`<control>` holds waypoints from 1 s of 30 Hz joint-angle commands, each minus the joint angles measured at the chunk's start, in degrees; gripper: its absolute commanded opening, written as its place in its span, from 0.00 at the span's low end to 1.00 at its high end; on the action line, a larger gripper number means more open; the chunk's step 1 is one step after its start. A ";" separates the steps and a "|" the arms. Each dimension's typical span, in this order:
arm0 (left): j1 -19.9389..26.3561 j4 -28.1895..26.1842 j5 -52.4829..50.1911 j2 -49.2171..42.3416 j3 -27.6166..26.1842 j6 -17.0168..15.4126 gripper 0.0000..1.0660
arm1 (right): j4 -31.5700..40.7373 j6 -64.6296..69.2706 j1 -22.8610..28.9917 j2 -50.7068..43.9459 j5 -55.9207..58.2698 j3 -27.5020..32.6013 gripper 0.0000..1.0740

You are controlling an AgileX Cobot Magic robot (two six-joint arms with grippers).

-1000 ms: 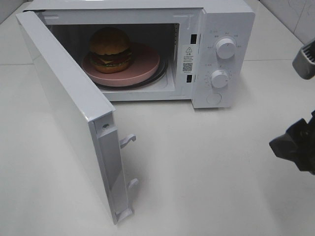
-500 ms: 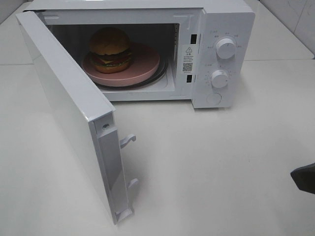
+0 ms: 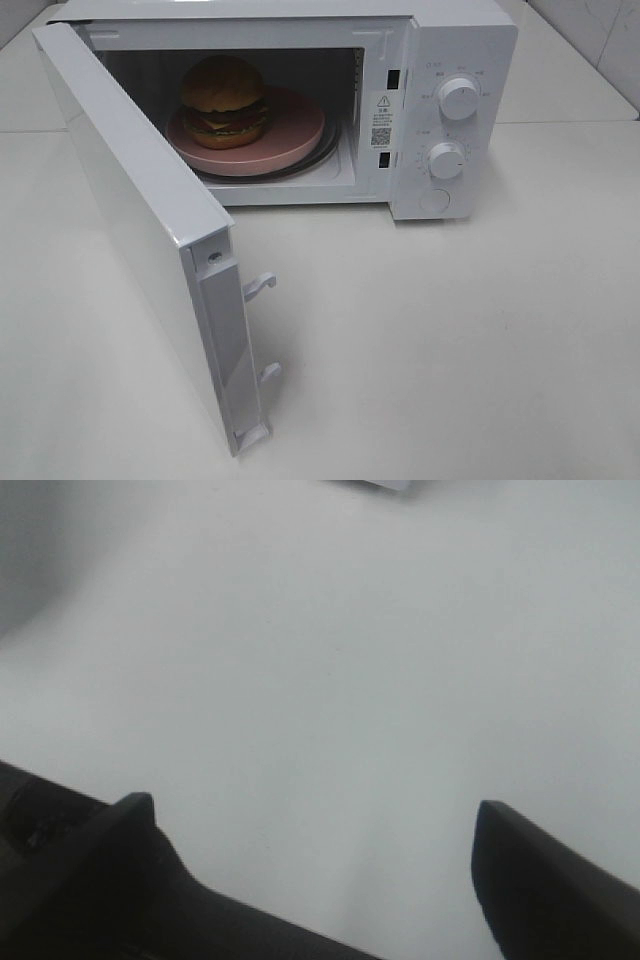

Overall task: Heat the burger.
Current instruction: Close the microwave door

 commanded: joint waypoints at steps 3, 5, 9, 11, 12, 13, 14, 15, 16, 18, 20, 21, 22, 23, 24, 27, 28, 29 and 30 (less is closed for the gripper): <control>-0.34 0.11 0.00 -0.23 0.00 -0.11 0.92 | -0.06 -0.80 -6.30 -5.10 3.67 0.29 0.71; -0.34 0.11 0.00 -0.23 0.00 -0.11 0.92 | -0.11 -0.29 -9.34 -9.05 5.50 0.29 0.71; -0.34 0.11 0.00 -0.23 0.00 -0.11 0.92 | -0.23 -0.40 -11.92 -13.29 6.25 0.40 0.71; -0.34 0.11 0.00 -0.23 0.00 -0.11 0.92 | -0.11 -0.92 -13.29 -16.10 6.42 0.80 0.71; -0.34 0.11 0.00 -0.23 0.00 -0.11 0.92 | -0.06 -1.15 -13.92 -17.65 6.59 1.09 0.71; -0.34 0.11 0.00 -0.23 0.00 -0.11 0.92 | 0.00 -1.26 -15.13 -20.40 6.70 1.32 0.71; -0.34 0.11 0.00 -0.23 0.00 -0.11 0.92 | 0.00 -1.26 -15.13 -20.40 6.70 1.32 0.71; -0.34 0.11 0.00 -0.23 0.00 -0.11 0.92 | 0.00 -1.26 -15.58 -21.43 6.70 1.32 0.71; -0.34 0.11 0.00 -0.23 0.00 -0.11 0.92 | 0.00 -1.26 -16.67 -23.55 6.65 1.32 0.71; -0.34 0.11 0.00 -0.23 0.00 -0.11 0.92 | 0.00 -1.26 -17.93 -25.78 6.30 1.32 0.70; -0.34 0.11 0.00 -0.23 0.00 -0.11 0.92 | 0.17 -1.26 -18.56 -26.24 6.19 1.38 0.70; -0.34 0.11 0.00 -0.23 0.00 -0.11 0.92 | 0.57 -1.26 -19.54 -26.13 5.79 1.38 0.70; -0.34 0.11 0.00 -0.23 0.00 -0.11 0.92 | 0.57 -1.26 -19.54 -26.13 5.79 1.38 0.70; -0.34 0.11 0.00 -0.17 0.00 -0.11 0.92 | 0.97 -1.20 -19.82 -26.13 4.41 1.60 0.69; -0.34 0.11 0.00 -0.17 0.00 -0.11 0.92 | 1.38 -1.26 -19.82 -26.13 3.38 1.72 0.69; -0.34 0.11 0.00 -0.17 0.00 -0.11 0.92 | 1.78 -1.26 -19.82 -26.13 -0.80 3.27 0.69; -0.34 0.11 0.00 -0.17 0.00 -0.11 0.92 | 1.78 -1.26 -19.82 -26.13 -0.80 3.27 0.69; -0.34 0.11 0.00 -0.17 0.00 -0.11 0.92 | 2.06 -1.60 -19.82 -26.13 -1.49 3.90 0.69; -0.34 0.11 0.00 -0.17 0.00 -0.11 0.92 | 2.06 -1.66 -19.82 -26.13 -1.49 3.90 0.69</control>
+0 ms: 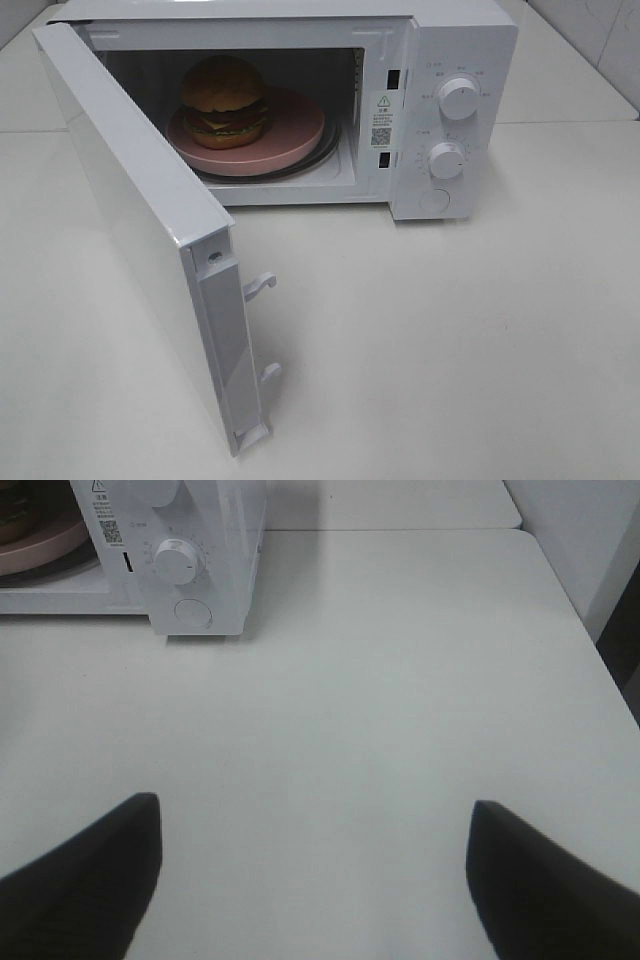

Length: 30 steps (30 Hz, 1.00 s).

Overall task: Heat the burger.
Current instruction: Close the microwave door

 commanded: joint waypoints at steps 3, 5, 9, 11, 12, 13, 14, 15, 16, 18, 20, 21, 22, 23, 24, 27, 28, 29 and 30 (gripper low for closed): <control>-0.34 0.11 0.00 -0.11 0.00 -0.11 0.92 | 0.23 -0.63 -0.46 -1.66 -1.49 0.17 0.69; -0.34 0.11 0.00 -0.11 0.00 -0.11 0.92 | 0.23 -0.63 -0.46 -1.66 -1.49 0.17 0.69; -0.34 0.11 0.00 -0.11 0.00 -0.11 0.92 | 0.23 -0.63 -0.46 -1.66 -1.49 0.17 0.69; -0.34 0.11 0.00 -0.11 0.00 -0.11 0.92 | 0.23 -0.63 -0.46 -1.66 -1.49 0.17 0.69; -0.34 0.11 0.00 -0.11 0.00 -0.11 0.92 | 0.23 -0.63 -0.46 -1.66 -1.49 0.17 0.69; -0.34 0.11 0.00 -0.11 0.00 -0.11 0.92 | 0.23 -0.63 -0.46 -1.66 -1.49 0.17 0.69; -0.34 0.11 0.00 -0.11 0.00 -0.11 0.92 | 0.23 -0.63 -0.46 -1.66 -1.49 0.17 0.69; -0.34 0.11 0.00 -0.11 0.00 -0.11 0.92 | 0.23 -0.63 -0.46 -1.66 -1.49 0.17 0.69; -0.34 0.11 0.00 -0.11 0.00 -0.11 0.92 | 0.23 -0.63 -0.46 -1.66 -1.49 0.17 0.69; -0.34 0.11 0.00 -0.11 0.00 -0.11 0.92 | 0.23 -0.63 -0.46 -1.66 -1.49 0.17 0.69; -0.34 0.11 0.00 -0.11 0.00 -0.11 0.92 | 0.23 -0.63 -0.46 -1.66 -1.49 0.17 0.69; -0.34 0.11 0.00 -0.11 0.00 -0.11 0.92 | 0.23 -0.63 -0.46 -1.66 -1.49 0.17 0.69; -0.34 0.11 0.00 -0.11 0.00 -0.11 0.92 | 0.23 -0.63 -0.46 -1.66 -1.49 0.17 0.69; -0.34 0.11 0.00 -0.11 0.00 -0.11 0.92 | 0.23 -0.63 -0.46 -1.66 -1.49 0.17 0.69; -0.34 0.11 0.00 -0.11 0.00 -0.11 0.92 | 0.23 -0.63 -0.46 -1.66 -1.49 0.17 0.69; -0.34 0.11 0.00 -0.11 0.00 -0.11 0.92 | 0.23 -0.63 -0.46 -1.66 -1.49 0.17 0.69; -0.34 0.11 0.00 -0.11 0.00 -0.11 0.92 | 0.23 -0.63 -0.46 -1.66 -1.49 0.17 0.69; -0.34 0.11 0.00 -0.11 0.00 -0.11 0.92 | 0.23 -0.63 -0.46 -1.66 -1.49 0.17 0.69; -0.34 0.11 0.00 -0.11 0.00 -0.11 0.92 | 0.23 -0.63 -0.46 -1.66 -1.49 0.17 0.69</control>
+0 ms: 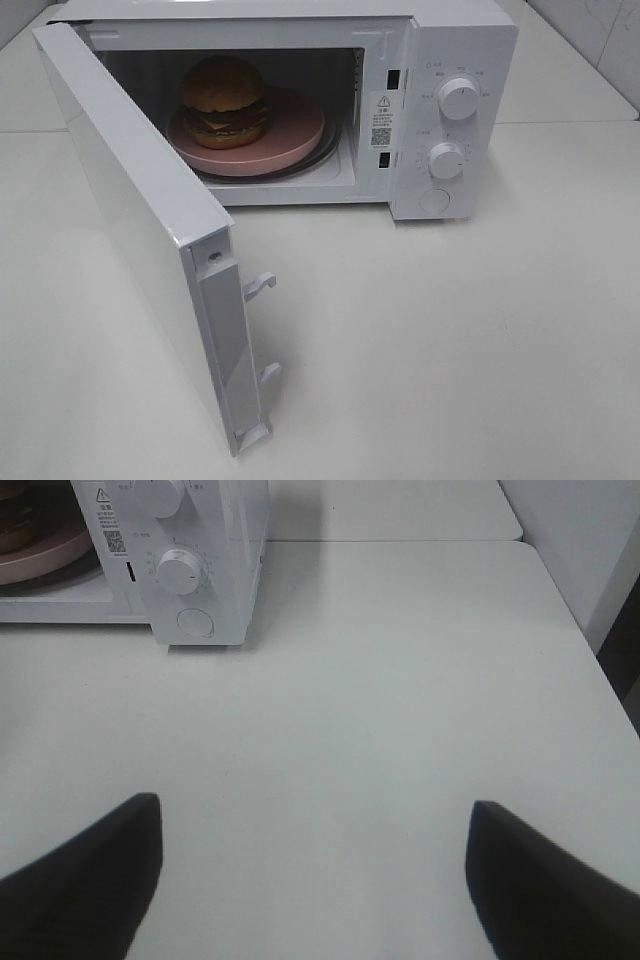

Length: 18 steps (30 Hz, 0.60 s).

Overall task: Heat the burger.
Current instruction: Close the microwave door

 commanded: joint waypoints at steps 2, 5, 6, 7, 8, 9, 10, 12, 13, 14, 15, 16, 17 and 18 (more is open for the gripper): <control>-0.34 0.11 0.00 -0.11 0.00 -0.11 0.92 | 0.23 -0.57 -0.46 -1.66 -0.57 0.06 0.69; -0.34 0.11 0.00 -0.11 0.00 -0.11 0.92 | 0.23 -0.57 -0.46 -1.66 -0.57 0.06 0.69; -0.34 0.11 0.00 -0.11 0.00 -0.11 0.92 | 0.23 -0.57 -0.46 -1.66 -0.57 0.06 0.69; -0.34 0.11 0.00 -0.11 0.00 -0.11 0.92 | 0.23 -0.57 -0.46 -1.66 -0.57 0.06 0.69; -0.34 0.11 0.00 -0.11 0.00 -0.11 0.92 | 0.23 -0.57 -0.46 -1.66 -0.57 0.06 0.69; -0.34 0.11 0.00 -0.11 0.00 -0.11 0.92 | 0.23 -0.57 -0.46 -1.66 -0.57 0.06 0.69; -0.34 0.11 0.00 -0.11 0.00 -0.11 0.92 | 0.23 -0.57 -0.46 -1.66 -0.57 0.06 0.69; -0.34 0.11 0.00 -0.11 0.00 -0.11 0.92 | 0.23 -0.57 -0.46 -1.66 -0.57 0.06 0.69; -0.34 0.11 0.00 -0.11 0.00 -0.11 0.92 | 0.23 -0.57 -0.46 -1.66 -0.57 0.06 0.69; -0.34 0.11 0.00 -0.11 0.00 -0.11 0.92 | 0.23 -0.57 -0.46 -1.66 -0.57 0.06 0.69; -0.34 0.11 0.00 -0.11 0.00 -0.23 0.92 | 0.23 -0.46 -0.46 -1.66 -0.57 0.06 0.69; -0.34 0.11 0.00 -0.11 0.00 -0.23 0.92 | 0.23 -0.46 -0.46 -1.66 -0.57 0.06 0.69; -0.34 0.11 0.00 -0.11 0.00 -0.34 0.92 | 0.06 -0.29 -0.46 -1.66 -0.57 0.06 0.69; -0.34 0.11 0.00 -0.11 0.00 -0.34 0.92 | 0.06 -0.29 -0.46 -1.66 -0.57 0.06 0.69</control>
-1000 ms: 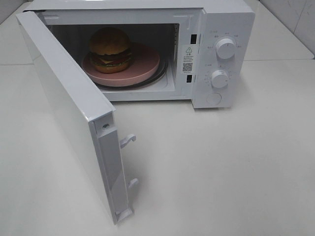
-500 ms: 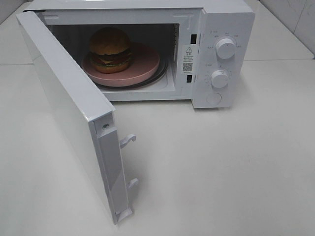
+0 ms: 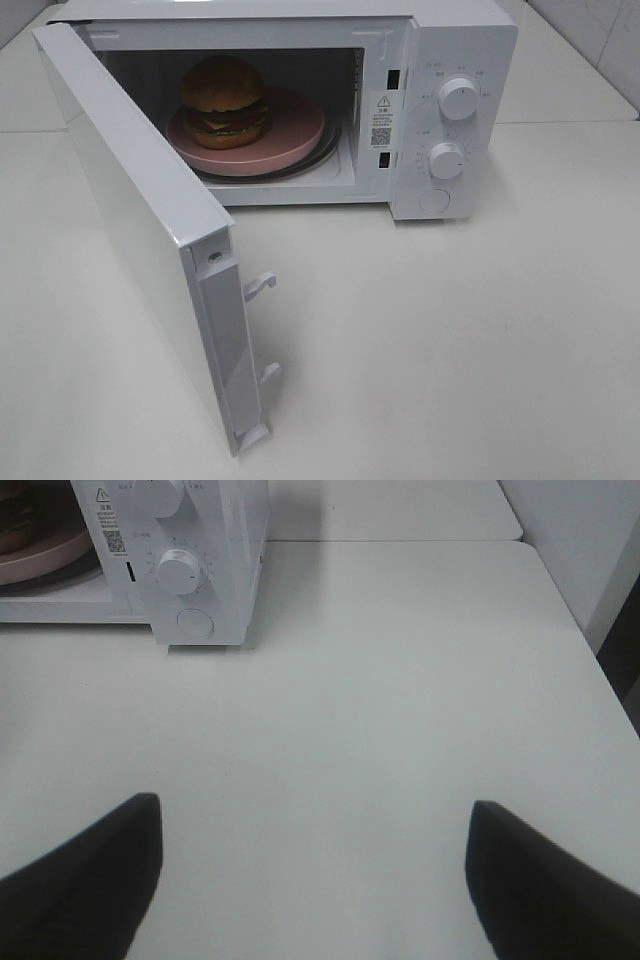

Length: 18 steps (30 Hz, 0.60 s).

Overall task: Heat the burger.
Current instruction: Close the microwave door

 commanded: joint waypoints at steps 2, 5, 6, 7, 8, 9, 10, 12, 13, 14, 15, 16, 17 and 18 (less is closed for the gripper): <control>-0.34 0.11 -0.06 -0.11 0.00 -0.34 0.92 | 0.06 -0.29 -0.46 -1.66 -0.52 0.06 0.69; -0.34 0.11 -0.69 -0.11 -0.57 -0.57 0.92 | 0.06 -0.29 -0.46 -1.66 -0.52 0.06 0.69; -0.34 0.11 -0.69 -0.11 -0.57 -0.57 0.92 | 0.06 -0.29 -0.46 -1.66 -0.52 0.06 0.69; -0.34 0.11 -2.29 -0.11 -1.32 -0.57 0.90 | 0.06 -0.29 -0.46 -1.66 -0.52 0.06 0.69; -0.34 0.11 -3.78 -0.11 -1.66 -0.57 0.88 | 0.06 -0.29 -0.46 -1.66 -0.52 0.06 0.69; -0.34 0.11 -3.78 -0.11 -1.66 -0.57 0.88 | 0.06 -0.29 -0.46 -1.66 -0.52 0.06 0.69; -0.34 0.11 -7.85 -0.11 -1.78 -0.57 0.80 | 0.06 -0.29 -0.46 -1.66 -0.52 0.06 0.69; -0.34 0.06 -9.85 -0.11 -1.78 -0.57 0.75 | 0.06 -0.29 -0.46 -1.66 -0.52 0.06 0.69; -0.34 0.06 -13.46 -0.11 -1.66 -0.52 0.61 | 0.06 -0.29 -0.46 -1.66 -0.52 0.06 0.69; -0.34 0.11 -15.01 -0.11 -1.38 -0.52 0.54 | 0.06 -0.29 -0.46 -1.66 -0.52 0.06 0.69; -0.34 0.11 -15.01 -0.11 -1.38 -0.52 0.54 | 0.06 -0.29 -0.46 -1.66 -0.52 0.06 0.69; -0.34 0.11 -18.74 -0.11 -0.52 -0.52 0.37 | 0.06 -0.29 -0.46 -1.66 -0.52 0.06 0.69; -0.34 0.11 -20.74 -0.11 0.17 -0.52 0.29 | 0.06 -0.29 -0.46 -1.66 -0.52 0.06 0.69; -0.34 0.11 -20.74 -0.11 0.17 -0.52 0.29 | 0.06 -0.29 -0.46 -1.66 -0.52 0.06 0.69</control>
